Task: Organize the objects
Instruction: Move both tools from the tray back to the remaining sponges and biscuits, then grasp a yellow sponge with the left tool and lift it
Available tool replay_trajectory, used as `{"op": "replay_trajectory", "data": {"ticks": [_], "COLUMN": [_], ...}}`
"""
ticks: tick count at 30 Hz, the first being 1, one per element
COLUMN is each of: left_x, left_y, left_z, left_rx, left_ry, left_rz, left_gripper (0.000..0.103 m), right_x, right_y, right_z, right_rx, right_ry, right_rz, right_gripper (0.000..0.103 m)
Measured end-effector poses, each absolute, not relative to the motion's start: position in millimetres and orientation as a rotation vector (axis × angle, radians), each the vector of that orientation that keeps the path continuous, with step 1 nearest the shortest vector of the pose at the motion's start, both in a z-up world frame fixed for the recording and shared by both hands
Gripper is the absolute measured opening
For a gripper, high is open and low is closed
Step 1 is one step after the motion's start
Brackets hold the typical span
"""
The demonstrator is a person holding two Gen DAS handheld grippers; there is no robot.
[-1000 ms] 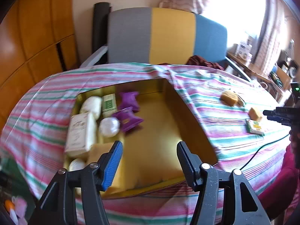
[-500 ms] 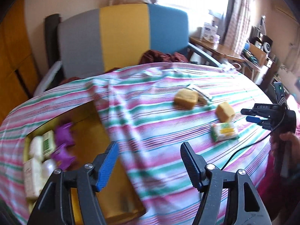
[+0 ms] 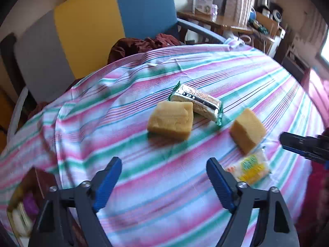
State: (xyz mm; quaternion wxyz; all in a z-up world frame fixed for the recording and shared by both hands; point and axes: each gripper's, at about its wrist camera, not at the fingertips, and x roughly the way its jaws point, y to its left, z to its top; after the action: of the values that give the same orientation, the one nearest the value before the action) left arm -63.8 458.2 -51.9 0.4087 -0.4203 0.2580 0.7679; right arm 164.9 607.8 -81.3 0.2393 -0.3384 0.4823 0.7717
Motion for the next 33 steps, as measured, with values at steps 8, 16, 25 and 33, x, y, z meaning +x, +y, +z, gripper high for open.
{"op": "replay_trajectory", "data": {"ticks": [8, 16, 25, 33], "left_x": [-84.9, -105.9, -90.4, -55.2], "left_y": [507.8, 531.7, 475.1, 408.3], "left_z": [-82.4, -104.7, -69.4, -26.2], "left_rx": [-1.030, -1.074, -1.117, -1.094], "left_ry": [0.769, 0.726, 0.518, 0.430], "left_rz": [1.877, 1.832, 1.855, 1.882], "left_gripper": [0.089, 0.066, 0.063, 0.063], "right_x": [159.7, 160.6, 154.8, 138.9], "right_y": [607.2, 609.9, 614.2, 600.5], "right_z": [-87.3, -89.9, -103.2, -116.8], "right_rx": [-0.971, -0.980, -1.045, -1.186], "right_ry": [1.370, 1.382, 1.397, 1.413], "right_rz": [2.128, 2.111, 2.051, 2.059], "right_gripper": [0.041, 0.041, 0.042, 0.046]}}
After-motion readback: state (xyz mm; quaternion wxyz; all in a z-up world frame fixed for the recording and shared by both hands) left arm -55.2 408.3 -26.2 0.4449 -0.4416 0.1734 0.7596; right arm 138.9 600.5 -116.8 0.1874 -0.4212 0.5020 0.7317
